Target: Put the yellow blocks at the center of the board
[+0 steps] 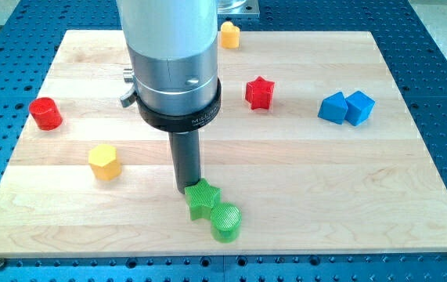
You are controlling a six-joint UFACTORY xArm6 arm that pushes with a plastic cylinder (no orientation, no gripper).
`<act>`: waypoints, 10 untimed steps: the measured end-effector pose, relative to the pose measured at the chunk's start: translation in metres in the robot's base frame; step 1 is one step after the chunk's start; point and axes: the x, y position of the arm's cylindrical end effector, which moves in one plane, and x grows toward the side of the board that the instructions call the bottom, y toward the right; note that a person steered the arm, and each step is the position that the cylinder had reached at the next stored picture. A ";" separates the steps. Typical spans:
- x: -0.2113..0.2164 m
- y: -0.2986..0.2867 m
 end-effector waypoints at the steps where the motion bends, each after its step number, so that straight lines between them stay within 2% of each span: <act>1: 0.000 0.006; 4: -0.012 0.032; 5: -0.021 0.064; 6: -0.052 0.074; 7: -0.041 0.029; 9: 0.048 -0.037; 10: 0.048 -0.086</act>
